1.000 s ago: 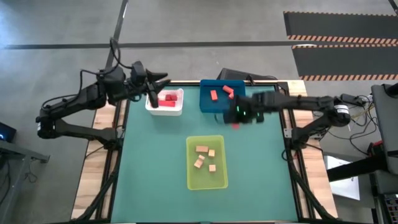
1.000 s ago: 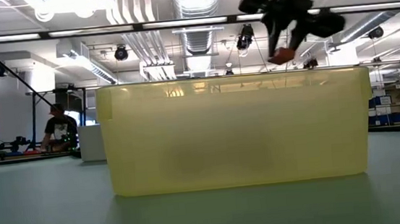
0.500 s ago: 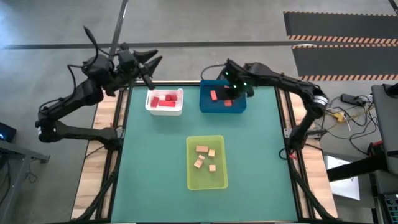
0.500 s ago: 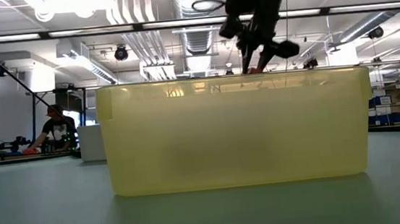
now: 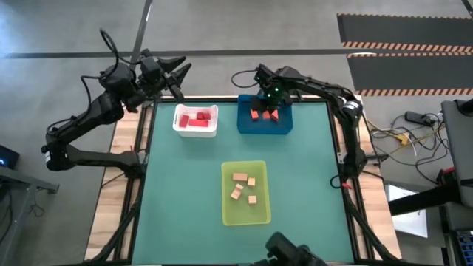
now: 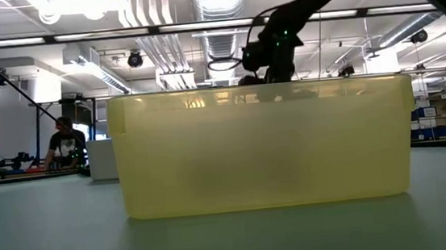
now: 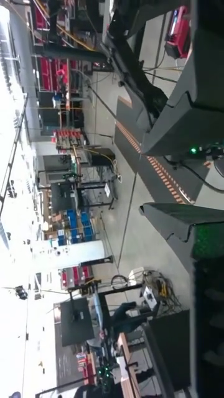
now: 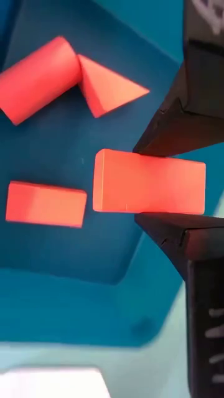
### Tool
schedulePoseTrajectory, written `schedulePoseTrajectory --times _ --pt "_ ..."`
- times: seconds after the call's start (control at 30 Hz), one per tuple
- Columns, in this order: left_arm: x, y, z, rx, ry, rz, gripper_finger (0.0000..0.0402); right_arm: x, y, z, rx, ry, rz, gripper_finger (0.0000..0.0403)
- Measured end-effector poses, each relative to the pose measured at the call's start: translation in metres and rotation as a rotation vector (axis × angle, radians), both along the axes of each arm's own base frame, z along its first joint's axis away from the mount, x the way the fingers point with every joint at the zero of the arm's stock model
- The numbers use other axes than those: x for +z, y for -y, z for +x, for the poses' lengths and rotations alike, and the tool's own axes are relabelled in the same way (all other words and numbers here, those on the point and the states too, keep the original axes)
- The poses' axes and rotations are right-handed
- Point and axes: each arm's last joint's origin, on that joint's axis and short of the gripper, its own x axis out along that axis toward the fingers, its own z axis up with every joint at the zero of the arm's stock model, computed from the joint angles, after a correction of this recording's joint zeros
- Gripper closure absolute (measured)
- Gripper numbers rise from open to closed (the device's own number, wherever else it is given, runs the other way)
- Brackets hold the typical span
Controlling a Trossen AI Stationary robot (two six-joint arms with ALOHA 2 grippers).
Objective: Sort & place blocks by color
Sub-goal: Put the orange rectangular block into the blue bin
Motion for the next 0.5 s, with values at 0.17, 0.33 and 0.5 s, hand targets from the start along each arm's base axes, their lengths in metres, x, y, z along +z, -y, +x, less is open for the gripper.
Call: schedulePoseTrajectory --times 0.17,0.33,0.5 --pt "-0.002 -0.001 0.000 0.017 -0.002 -0.006 0.0285 -0.023 0.009 0.008 0.020 -0.048 0.003 0.0287" --pt "-0.002 -0.001 0.000 0.018 -0.003 -0.007 0.0285 -0.038 0.015 0.013 0.017 -0.104 -0.034 0.0287" --pt "-0.002 -0.002 0.000 0.027 -0.004 -0.007 0.0285 -0.046 0.019 0.017 0.011 -0.105 -0.069 0.0287"
